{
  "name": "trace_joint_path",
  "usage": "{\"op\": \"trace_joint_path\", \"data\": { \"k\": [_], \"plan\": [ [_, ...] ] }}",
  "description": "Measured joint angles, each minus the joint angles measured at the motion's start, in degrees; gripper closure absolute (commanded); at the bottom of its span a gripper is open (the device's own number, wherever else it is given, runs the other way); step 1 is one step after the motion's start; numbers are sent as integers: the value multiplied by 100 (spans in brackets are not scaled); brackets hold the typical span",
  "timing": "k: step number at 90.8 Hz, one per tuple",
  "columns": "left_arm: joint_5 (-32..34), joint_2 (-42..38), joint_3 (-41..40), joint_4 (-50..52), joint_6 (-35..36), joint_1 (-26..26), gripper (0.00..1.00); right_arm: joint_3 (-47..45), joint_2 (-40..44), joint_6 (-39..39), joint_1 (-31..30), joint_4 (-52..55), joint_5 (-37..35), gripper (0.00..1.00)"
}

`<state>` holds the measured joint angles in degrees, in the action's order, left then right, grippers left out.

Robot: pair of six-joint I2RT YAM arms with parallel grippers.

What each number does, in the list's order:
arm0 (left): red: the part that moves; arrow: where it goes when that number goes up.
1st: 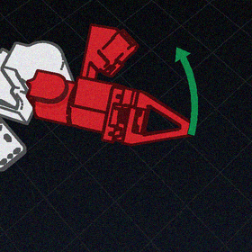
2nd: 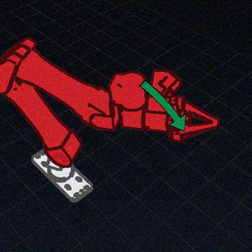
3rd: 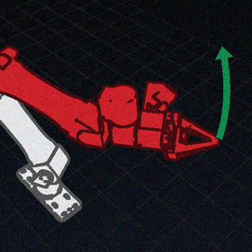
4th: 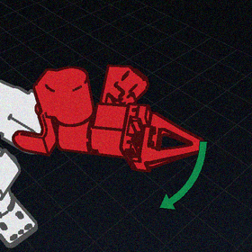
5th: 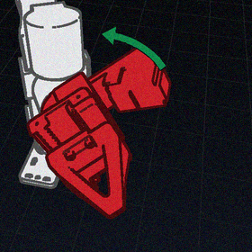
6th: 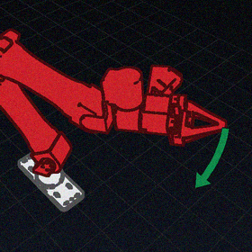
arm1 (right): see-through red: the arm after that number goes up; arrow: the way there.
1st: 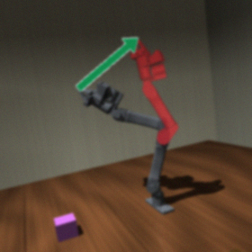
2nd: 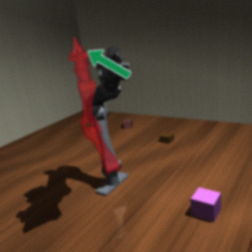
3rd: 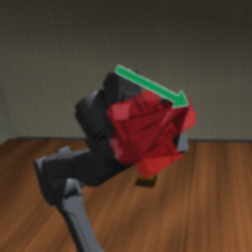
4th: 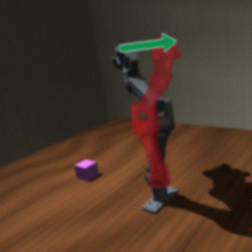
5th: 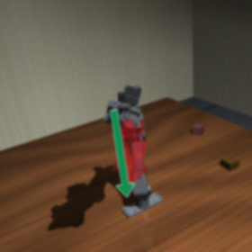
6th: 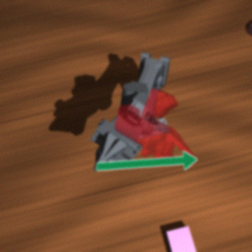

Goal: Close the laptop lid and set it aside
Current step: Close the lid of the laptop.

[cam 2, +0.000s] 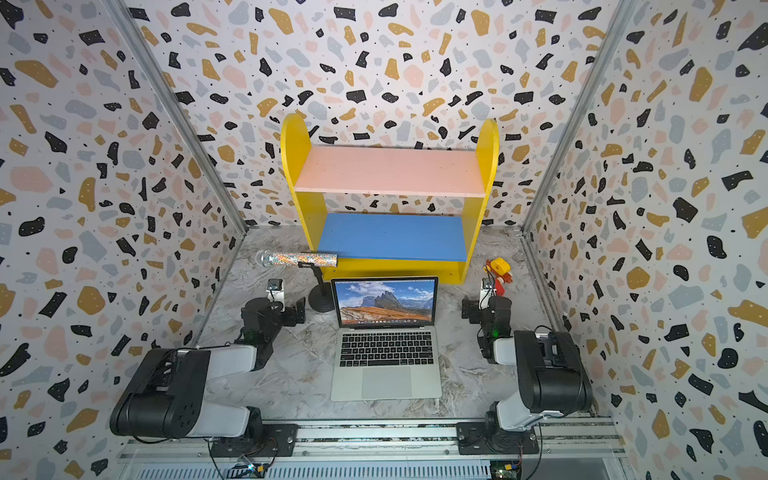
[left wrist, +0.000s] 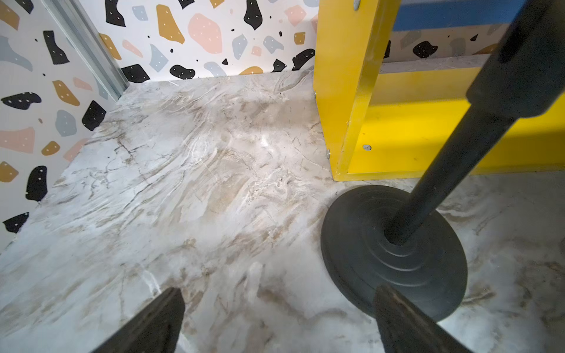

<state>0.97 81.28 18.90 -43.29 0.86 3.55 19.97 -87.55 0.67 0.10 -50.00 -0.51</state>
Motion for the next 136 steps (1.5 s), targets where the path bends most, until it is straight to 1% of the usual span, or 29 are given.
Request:
{"op": "trace_joint_path", "data": {
  "k": [46,57,63,71,81,96,105,115,127,136],
  "plan": [
    [-109,0,0,-4,-2,-92,1,0,0,0,0,7,9,0],
    [9,-9,13,35,9,0,1,0,0,0,0,11,11,0],
    [262,-160,131,433,13,166,0,0,103,2,0,175,46,0],
    [555,-540,426,1102,-13,330,1,33,546,33,0,691,146,0],
    [826,-1152,656,1582,-111,365,1,275,1130,68,0,1224,269,0],
    [1375,-2345,752,2472,-629,365,1,636,1895,-496,-13,1891,225,0],
    [1711,-2942,1086,3261,-1095,365,1,1093,2229,-863,-17,2736,238,0],
    [2033,-3506,1707,4284,-1912,378,1,1659,2564,-1532,-17,3613,232,0],
    [2424,-3829,2507,5611,-2861,487,1,2308,3012,-2653,-17,4819,205,0],
    [2566,-3985,2896,6568,-3353,570,1,2684,3237,-3136,-17,5501,391,0]
  ]
}}
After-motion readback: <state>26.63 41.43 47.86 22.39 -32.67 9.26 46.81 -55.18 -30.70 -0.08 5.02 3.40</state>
